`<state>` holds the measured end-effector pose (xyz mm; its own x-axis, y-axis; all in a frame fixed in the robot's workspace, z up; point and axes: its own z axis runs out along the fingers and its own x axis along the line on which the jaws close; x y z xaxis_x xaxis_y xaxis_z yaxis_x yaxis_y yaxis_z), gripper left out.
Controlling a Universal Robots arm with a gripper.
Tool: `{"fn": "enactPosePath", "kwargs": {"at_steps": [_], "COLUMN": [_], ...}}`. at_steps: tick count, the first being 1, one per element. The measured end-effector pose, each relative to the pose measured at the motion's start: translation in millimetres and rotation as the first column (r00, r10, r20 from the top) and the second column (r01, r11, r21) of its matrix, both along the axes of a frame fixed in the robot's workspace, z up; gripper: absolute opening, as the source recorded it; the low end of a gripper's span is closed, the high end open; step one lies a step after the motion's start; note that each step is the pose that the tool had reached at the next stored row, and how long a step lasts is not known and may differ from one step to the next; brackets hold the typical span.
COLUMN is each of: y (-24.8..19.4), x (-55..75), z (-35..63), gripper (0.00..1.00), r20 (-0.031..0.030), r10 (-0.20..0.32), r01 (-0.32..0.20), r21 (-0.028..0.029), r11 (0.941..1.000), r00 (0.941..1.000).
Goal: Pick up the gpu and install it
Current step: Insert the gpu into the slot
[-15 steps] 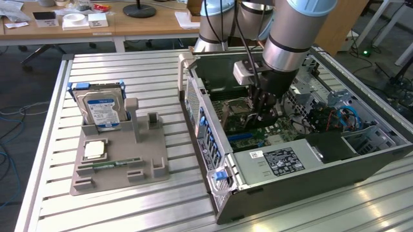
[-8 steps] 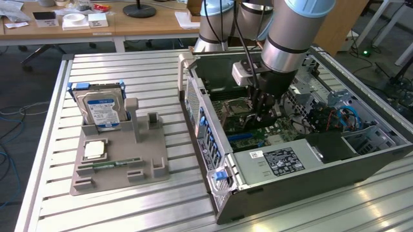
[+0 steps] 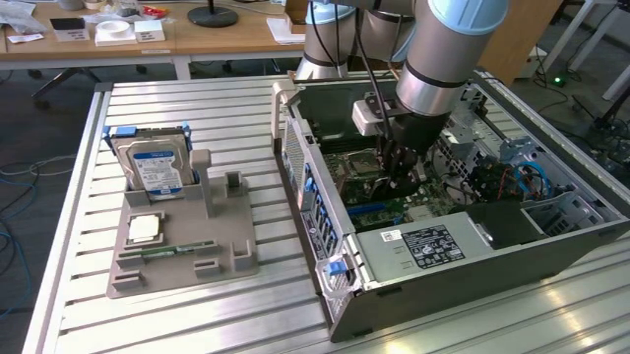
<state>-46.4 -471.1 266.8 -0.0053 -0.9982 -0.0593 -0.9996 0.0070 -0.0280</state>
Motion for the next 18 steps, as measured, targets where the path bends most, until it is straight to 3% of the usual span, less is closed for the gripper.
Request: {"fn": "enactPosePath", "kwargs": {"at_steps": [18], "y": [0.6], "x": [-4.3], "z": [-5.3], "gripper": [0.26], "r20": [0.0000], "r10": [0.000], "r01": [0.000], "r21": [0.0001], "r11": [1.0000], "r00": [1.0000]}}
